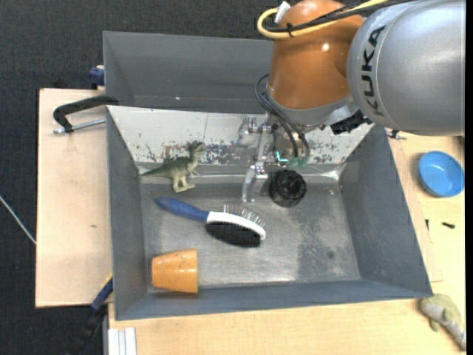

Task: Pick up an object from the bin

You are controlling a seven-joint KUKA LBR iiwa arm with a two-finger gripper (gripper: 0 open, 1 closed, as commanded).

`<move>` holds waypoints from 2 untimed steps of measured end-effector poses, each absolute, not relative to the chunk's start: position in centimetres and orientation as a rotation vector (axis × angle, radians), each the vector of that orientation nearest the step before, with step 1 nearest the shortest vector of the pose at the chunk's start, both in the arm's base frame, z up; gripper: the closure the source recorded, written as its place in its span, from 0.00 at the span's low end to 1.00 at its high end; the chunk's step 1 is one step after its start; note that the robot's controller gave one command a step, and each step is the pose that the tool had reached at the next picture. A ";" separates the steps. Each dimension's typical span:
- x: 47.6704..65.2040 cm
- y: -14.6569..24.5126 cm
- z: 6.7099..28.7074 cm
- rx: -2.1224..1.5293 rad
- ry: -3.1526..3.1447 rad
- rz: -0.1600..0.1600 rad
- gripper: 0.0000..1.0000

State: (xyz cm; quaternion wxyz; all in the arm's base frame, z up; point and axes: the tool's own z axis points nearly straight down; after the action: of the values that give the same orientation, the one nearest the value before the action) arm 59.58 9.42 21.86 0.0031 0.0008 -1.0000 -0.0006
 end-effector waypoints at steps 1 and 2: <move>56.1 10.6 7.2 -0.132 -3.140 -0.007 0.00; 57.3 11.3 10.3 -0.093 -3.149 -0.005 0.00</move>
Offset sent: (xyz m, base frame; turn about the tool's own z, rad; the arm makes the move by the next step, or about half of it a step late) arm -0.0362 0.0089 -0.1486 0.0862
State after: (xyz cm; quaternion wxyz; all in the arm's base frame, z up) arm 57.29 11.32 10.30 -0.0043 -0.0294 -0.9996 -0.0016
